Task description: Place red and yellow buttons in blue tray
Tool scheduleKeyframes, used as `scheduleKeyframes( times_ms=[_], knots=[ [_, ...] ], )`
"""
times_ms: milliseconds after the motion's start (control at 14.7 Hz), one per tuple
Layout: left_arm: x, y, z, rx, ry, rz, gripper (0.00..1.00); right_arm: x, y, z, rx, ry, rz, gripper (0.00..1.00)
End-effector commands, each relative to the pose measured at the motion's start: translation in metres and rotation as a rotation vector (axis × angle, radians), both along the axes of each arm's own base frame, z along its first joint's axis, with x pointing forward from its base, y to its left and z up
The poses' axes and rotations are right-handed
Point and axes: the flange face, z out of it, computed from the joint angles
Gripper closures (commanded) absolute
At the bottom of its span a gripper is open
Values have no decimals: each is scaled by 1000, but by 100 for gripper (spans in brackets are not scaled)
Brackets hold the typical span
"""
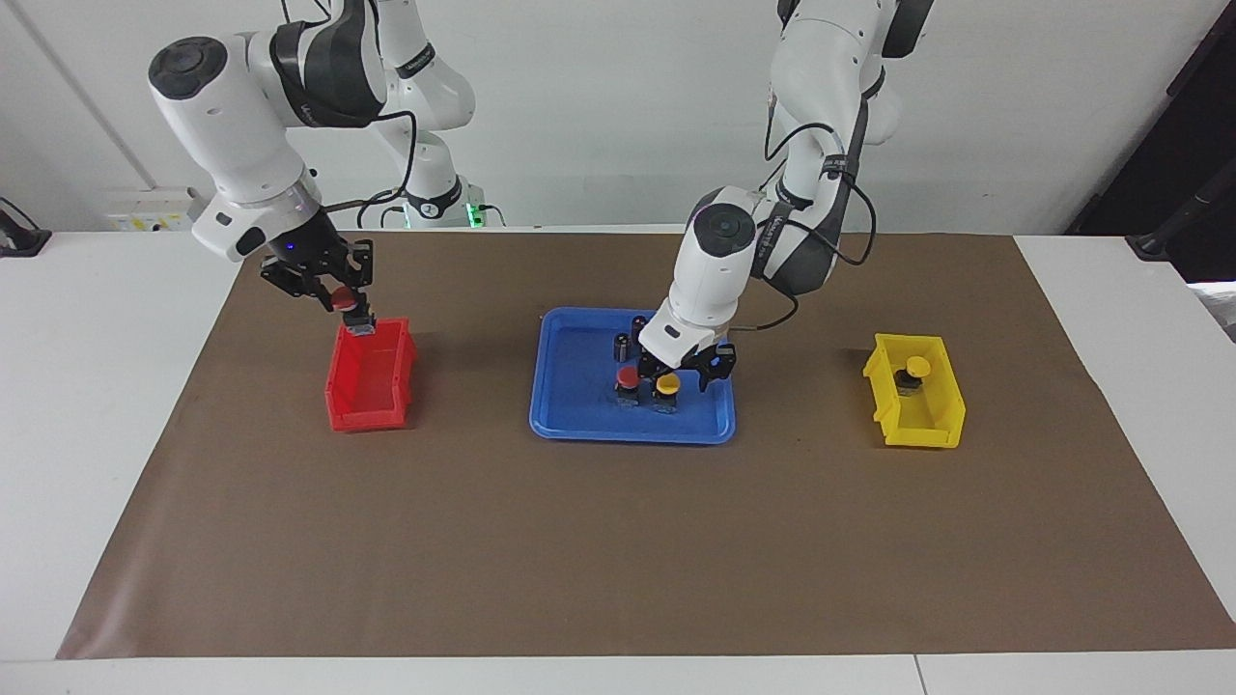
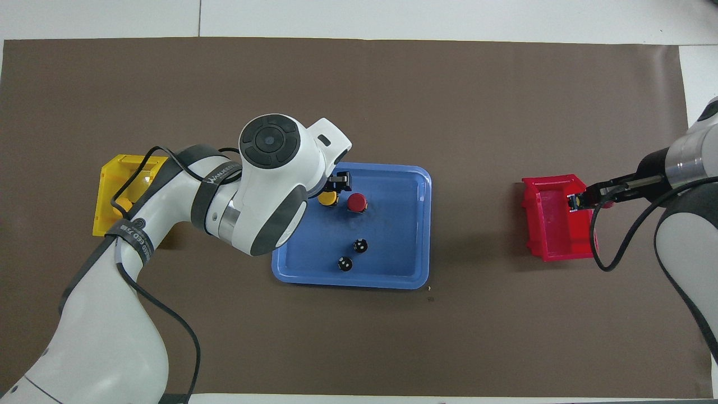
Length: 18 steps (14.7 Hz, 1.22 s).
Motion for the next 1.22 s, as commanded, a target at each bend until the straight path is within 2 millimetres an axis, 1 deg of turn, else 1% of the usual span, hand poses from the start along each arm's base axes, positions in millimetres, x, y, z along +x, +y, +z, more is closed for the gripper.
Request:
scheduleKeyframes(
  times_ms=[0, 68, 136, 204, 272, 340, 408, 475, 543, 611, 679, 747, 883, 951, 1019, 1087, 1155],
  knots=[
    [28, 74, 71, 35, 0, 28, 0, 27, 60, 14, 15, -15, -58, 75],
    [37, 106, 84, 40, 0, 5, 0, 30, 87, 15, 16, -23, -78, 75],
    [49, 144, 92, 42, 3, -27, 0, 34, 120, 18, 25, -40, -114, 75],
    [60, 184, 98, 38, -1, -27, 0, 42, 158, 8, 26, -34, -161, 75],
    [70, 222, 100, 38, -2, -15, 0, 51, 197, -6, 25, -38, -214, 75],
    [75, 253, 101, 37, 1, -3, 0, 56, 231, -25, 31, -48, -250, 75],
    [79, 277, 98, 38, 6, 11, 0, 54, 264, -47, 42, -64, -263, 75],
    [81, 298, 97, 38, 8, 25, 0, 49, 285, -70, 40, -62, -266, 75],
    [83, 312, 97, 37, 3, 36, 0, 42, 300, -86, 28, -52, -263, 75],
    [84, 319, 96, 37, 0, 39, 0, 36, 313, -111, -13, -43, -238, 74],
    [82, 319, 90, 37, 2, 35, 0, 31, 310, -129, -37, -43, -228, 74],
    [77, 326, 82, 35, -17, 34, 0, 27, 306, -135, -33, -51, -229, 74],
    [66, 351, 52, 33, -44, 35, 3, 18, 297, -150, -44, -46, -228, 74],
    [62, 359, 38, 35, -45, 21, 7, 17, 293, -154, -43, -50, -227, 74],
    [56, 367, 29, 35, -30, 18, 10, 16, 289, -157, -38, -57, -230, 74],
    [50, 373, 26, 34, -17, 25, 17, 14, 282, -166, -38, -57, -236, 74],
    [43, 375, 21, 34, -2, 27, 24, 9, 279, -173, -30, -68, -236, 74]
  ],
)
